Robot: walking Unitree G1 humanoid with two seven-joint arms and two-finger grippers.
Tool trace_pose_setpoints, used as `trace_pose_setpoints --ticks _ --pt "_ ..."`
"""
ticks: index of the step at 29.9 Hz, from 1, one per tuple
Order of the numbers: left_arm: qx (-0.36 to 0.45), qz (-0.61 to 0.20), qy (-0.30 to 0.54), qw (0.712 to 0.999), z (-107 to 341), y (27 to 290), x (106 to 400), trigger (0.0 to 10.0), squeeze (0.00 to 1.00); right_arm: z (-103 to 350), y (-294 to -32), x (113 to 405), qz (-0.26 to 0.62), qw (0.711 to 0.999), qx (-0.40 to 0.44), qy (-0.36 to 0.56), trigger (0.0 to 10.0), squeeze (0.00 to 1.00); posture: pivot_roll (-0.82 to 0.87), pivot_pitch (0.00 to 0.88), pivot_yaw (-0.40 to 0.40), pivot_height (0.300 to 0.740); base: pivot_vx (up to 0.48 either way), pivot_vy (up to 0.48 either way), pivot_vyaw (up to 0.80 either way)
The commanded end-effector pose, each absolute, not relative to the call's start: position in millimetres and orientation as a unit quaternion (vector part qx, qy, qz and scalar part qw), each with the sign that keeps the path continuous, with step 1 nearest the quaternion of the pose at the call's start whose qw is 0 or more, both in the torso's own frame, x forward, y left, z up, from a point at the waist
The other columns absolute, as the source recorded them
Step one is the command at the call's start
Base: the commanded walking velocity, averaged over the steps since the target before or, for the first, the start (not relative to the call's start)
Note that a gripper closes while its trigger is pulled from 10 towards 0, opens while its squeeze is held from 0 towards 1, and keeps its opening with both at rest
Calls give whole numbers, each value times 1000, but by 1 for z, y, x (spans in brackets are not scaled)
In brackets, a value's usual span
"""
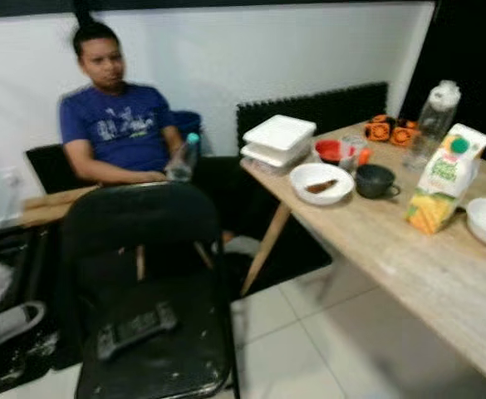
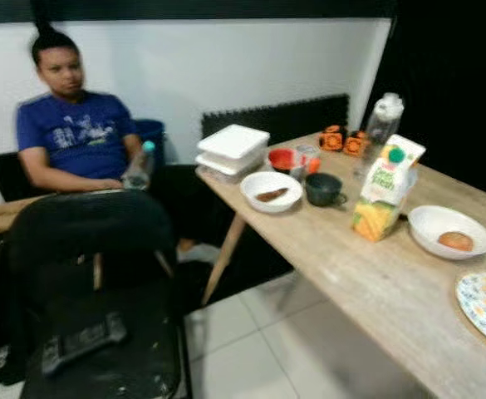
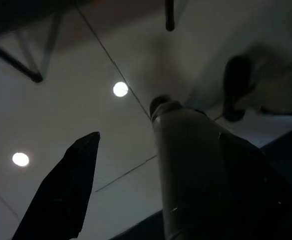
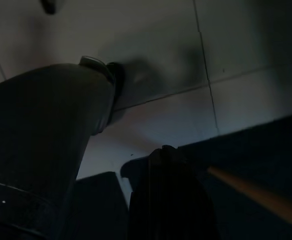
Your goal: Restocking fridge
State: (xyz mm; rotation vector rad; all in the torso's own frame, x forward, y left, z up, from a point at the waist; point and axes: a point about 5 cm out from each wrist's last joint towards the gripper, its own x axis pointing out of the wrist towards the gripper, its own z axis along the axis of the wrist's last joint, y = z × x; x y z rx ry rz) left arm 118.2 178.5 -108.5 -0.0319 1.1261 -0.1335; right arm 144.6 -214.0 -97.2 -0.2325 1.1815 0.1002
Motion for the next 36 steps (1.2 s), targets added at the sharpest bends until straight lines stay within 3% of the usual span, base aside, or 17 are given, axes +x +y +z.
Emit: trace_pose_setpoints --ticks 1,36 --pt "-14 -68 533 843 -109 176 118 10000 0 -97 -218 144 41 822 -110 557 10000 0 -81 0 21 740 0 0 -731" --pt "-15 -60 529 846 -109 174 119 10000 0 -97 -228 137 24 811 -126 570 10000 0 -88 0 19 740 0 0 -731"
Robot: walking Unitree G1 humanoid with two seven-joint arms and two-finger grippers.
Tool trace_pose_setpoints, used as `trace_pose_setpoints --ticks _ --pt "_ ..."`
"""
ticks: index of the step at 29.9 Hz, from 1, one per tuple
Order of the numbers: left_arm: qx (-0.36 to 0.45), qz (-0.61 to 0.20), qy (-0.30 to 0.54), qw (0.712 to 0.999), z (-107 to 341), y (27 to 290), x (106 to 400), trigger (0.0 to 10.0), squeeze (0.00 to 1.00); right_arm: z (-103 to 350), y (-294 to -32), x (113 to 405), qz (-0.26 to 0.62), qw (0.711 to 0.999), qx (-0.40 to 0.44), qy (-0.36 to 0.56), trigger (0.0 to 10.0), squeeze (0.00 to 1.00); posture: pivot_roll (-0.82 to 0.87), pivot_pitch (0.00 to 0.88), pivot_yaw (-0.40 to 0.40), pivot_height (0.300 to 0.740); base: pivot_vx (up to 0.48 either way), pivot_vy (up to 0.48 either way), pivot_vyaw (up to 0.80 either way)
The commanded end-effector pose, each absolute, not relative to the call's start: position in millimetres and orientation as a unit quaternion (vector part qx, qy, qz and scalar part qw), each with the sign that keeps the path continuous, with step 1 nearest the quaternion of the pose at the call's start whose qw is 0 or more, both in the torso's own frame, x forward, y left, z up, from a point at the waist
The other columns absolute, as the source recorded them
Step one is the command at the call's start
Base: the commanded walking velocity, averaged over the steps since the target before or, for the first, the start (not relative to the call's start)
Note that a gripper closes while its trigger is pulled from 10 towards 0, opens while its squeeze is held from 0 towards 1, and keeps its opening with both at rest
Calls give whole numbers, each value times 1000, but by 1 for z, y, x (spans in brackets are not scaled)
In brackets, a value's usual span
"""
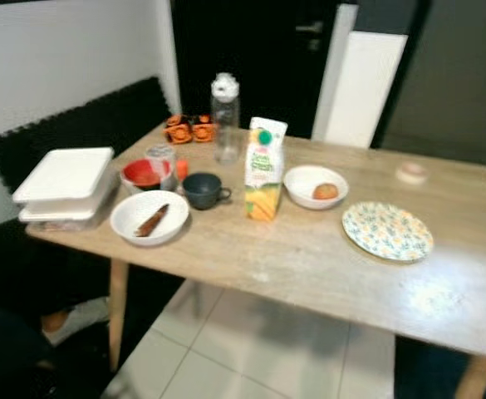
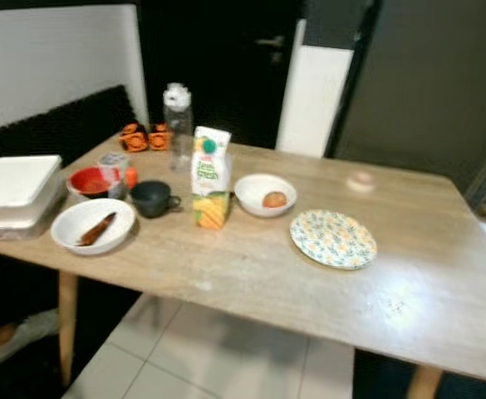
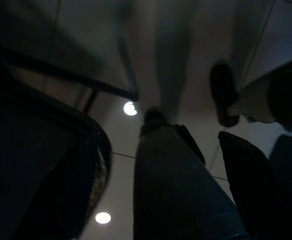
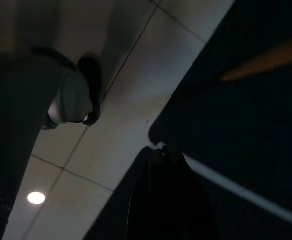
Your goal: Restocking fridge
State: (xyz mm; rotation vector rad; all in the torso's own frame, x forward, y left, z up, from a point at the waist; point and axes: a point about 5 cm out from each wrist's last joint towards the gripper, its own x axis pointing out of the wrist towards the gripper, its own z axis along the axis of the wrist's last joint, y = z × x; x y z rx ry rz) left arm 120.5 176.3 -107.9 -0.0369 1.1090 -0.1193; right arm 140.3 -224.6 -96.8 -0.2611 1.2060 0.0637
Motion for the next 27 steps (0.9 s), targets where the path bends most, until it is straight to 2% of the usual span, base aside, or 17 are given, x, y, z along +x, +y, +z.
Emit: trace_pose_setpoints --ticks 1,18,25,27 --pt "-14 -60 529 846 -109 174 119 10000 0 -97 -228 137 24 811 -126 570 10000 0 -88 0 19 740 0 0 -731" --pt "-4 -60 529 847 -108 176 119 10000 0 -96 -229 139 24 813 -131 566 10000 0 -90 0 19 740 0 0 -724" --pt "-12 -60 529 846 -108 176 119 10000 0 -96 -229 141 24 817 -130 561 10000 0 -90 0 19 740 0 0 0" --pt "-17 -65 531 845 -109 175 118 10000 0 -96 -228 141 25 817 -130 561 10000 0 -89 0 17 740 0 -480 0"
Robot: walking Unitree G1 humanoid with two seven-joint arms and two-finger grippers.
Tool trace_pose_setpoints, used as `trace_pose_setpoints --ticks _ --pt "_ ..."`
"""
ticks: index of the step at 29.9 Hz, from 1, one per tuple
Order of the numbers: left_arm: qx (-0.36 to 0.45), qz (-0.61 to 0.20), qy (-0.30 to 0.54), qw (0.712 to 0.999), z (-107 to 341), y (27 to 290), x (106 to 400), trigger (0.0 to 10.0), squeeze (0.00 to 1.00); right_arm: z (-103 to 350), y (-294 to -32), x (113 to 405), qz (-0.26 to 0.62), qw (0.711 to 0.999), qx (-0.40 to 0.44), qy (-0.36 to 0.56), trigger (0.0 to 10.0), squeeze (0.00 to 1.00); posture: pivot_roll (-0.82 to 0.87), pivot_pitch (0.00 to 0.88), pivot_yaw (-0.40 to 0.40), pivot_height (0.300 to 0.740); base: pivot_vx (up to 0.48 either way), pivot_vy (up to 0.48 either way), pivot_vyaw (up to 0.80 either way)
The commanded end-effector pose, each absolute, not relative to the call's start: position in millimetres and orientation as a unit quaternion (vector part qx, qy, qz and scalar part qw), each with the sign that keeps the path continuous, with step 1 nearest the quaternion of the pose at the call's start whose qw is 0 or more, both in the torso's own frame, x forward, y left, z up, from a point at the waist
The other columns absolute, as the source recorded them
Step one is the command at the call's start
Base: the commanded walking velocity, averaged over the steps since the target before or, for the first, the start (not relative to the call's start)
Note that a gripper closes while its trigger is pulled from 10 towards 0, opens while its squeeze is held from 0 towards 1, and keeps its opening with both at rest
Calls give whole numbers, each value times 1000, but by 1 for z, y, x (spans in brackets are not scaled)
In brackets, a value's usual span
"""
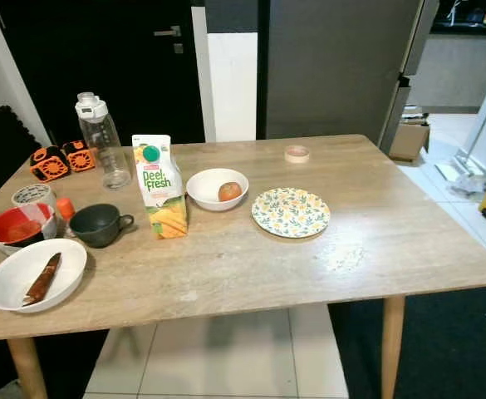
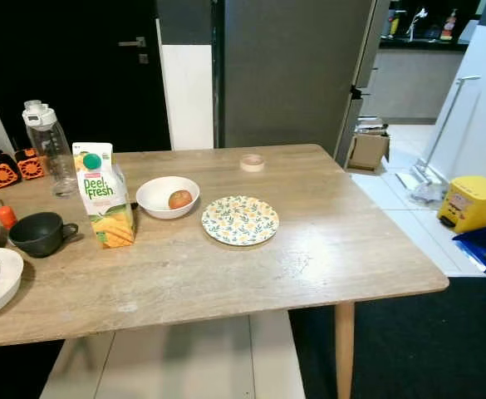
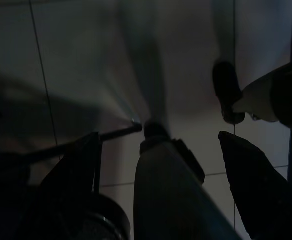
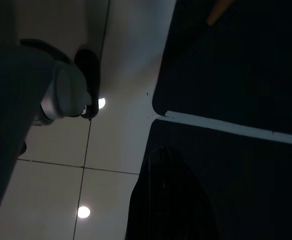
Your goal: Restocking fridge
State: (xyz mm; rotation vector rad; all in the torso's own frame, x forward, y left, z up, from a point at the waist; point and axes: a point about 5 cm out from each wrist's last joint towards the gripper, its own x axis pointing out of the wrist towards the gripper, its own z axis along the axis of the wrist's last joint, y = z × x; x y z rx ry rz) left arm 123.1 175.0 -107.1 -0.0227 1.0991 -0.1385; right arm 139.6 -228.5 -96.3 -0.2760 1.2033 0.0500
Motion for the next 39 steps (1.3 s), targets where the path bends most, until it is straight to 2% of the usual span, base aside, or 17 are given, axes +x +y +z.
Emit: trace_pose_setpoints --ticks 1,6,22,27,30,36,39 --pt "-20 -64 531 844 -109 175 118 10000 0 -96 -228 141 25 817 -130 561 10000 0 -89 0 17 740 0 -480 0" --pt "-20 -60 532 844 -109 175 117 10000 0 -96 -227 140 27 816 -130 562 10000 0 -89 0 17 740 0 -466 0" --pt "-20 -53 528 847 -108 176 119 10000 0 -96 -227 140 27 816 -129 562 10000 0 -88 0 17 740 0 0 0" --pt "-21 -57 530 846 -109 175 118 10000 0 -97 -226 140 28 816 -128 563 10000 0 -88 0 17 740 0 -324 0" --pt "-19 -39 528 848 -109 178 119 10000 0 -97 -226 140 29 816 -129 563 10000 0 -90 0 16 740 0 -421 0" --pt "-25 -23 522 852 -108 181 121 10000 0 -97 -227 140 27 816 -130 563 10000 0 -89 0 15 740 0 0 0" --pt "-44 14 513 857 -106 188 124 10000 0 -96 -228 139 26 815 -131 563 10000 0 -89 0 15 740 0 0 0"
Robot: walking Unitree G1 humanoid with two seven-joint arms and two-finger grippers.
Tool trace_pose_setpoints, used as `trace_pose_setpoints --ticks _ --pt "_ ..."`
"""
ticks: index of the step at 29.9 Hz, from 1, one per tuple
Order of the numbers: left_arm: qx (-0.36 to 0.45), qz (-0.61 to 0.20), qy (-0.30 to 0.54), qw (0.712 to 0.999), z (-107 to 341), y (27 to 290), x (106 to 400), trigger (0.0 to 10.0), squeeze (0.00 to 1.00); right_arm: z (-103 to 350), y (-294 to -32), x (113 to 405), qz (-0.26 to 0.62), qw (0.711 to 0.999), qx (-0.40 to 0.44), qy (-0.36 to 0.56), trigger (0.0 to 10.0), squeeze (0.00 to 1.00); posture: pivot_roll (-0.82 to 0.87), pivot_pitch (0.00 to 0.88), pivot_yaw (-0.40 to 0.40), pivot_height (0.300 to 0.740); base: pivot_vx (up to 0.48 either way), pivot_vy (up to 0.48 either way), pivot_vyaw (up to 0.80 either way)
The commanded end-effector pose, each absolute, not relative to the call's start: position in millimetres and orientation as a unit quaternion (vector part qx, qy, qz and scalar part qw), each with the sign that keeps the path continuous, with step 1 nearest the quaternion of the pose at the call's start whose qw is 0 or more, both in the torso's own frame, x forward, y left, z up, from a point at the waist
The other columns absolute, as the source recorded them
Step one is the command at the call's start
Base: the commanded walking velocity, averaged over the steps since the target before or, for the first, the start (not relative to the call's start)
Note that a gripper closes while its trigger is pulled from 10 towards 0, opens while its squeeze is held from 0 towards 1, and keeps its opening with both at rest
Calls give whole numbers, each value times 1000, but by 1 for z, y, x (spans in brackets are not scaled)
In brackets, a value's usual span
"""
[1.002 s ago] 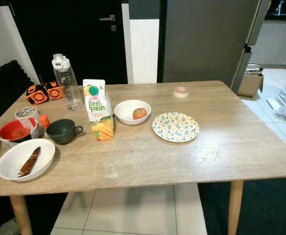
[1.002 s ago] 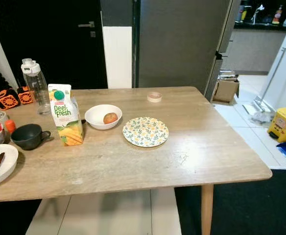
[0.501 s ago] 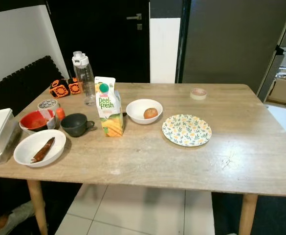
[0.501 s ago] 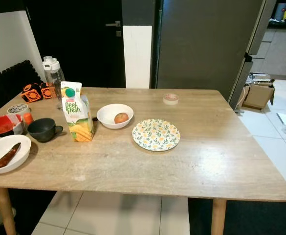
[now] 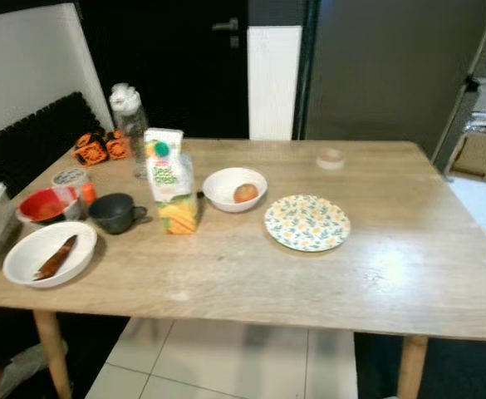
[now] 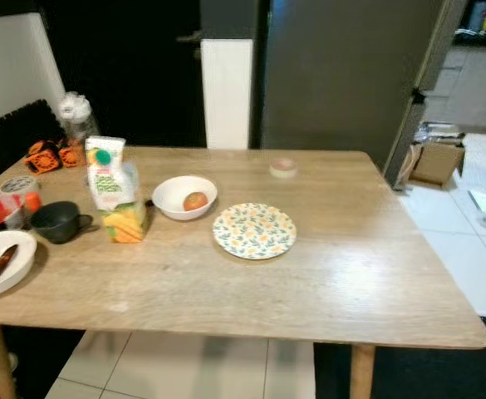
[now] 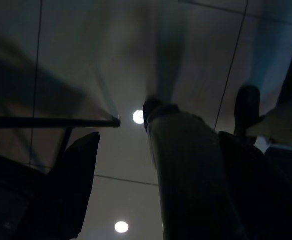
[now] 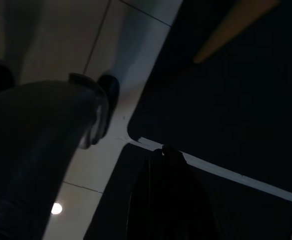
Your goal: Restocking fridge
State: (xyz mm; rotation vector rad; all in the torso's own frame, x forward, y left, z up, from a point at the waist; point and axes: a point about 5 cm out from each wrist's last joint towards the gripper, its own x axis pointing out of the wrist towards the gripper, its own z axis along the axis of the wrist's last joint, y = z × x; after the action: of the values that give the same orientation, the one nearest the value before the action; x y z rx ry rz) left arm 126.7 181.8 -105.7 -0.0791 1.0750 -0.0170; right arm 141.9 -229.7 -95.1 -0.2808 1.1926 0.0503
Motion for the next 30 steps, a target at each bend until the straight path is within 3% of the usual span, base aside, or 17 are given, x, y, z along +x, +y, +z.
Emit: trace_pose_setpoints --ticks 1,6,7,10,12,17,19,21,24,27,30 --pt "-54 32 508 859 -105 192 126 10000 0 -96 -228 139 26 815 -131 563 10000 0 -90 0 14 740 0 0 0" --pt "-117 148 467 864 -98 219 135 10000 0 -96 -228 139 27 816 -130 563 10000 0 -90 0 14 740 0 0 0" --pt "-136 182 450 864 -95 228 137 10000 945 -96 -228 139 27 816 -130 563 10000 0 -90 0 14 740 0 0 0" --pt "-158 232 423 862 -90 243 140 10000 1000 -96 -228 139 26 816 -129 563 10000 0 -90 0 14 740 0 0 0" --pt "-186 322 382 846 -80 274 139 10000 1000 -97 -228 139 27 816 -129 564 10000 0 -90 0 14 740 0 0 0" --pt "-201 373 364 830 -76 290 134 10000 1000 -97 -227 138 27 815 -129 564 10000 0 -90 0 14 740 0 0 0" --pt "-252 464 317 788 -70 313 123 10000 1000 -97 -226 138 27 816 -127 564 10000 0 -85 0 20 740 0 0 0" --pt "-277 486 291 776 -67 318 122 10000 1000 -97 -226 138 27 816 -126 564 10000 0 -85 0 20 740 0 0 0" --pt "-385 499 166 758 -53 334 136 10000 1000 -97 -226 137 28 815 -127 564 10000 0 -85 0 20 740 0 0 0" --pt "-423 472 95 768 -42 342 148 10000 1000 -97 -227 137 28 815 -128 565 10000 0 -85 0 20 740 0 0 0" --pt "-451 467 33 760 -33 353 148 10000 1000 -97 -228 138 27 815 -128 564 10000 0 -85 0 20 740 0 0 0"
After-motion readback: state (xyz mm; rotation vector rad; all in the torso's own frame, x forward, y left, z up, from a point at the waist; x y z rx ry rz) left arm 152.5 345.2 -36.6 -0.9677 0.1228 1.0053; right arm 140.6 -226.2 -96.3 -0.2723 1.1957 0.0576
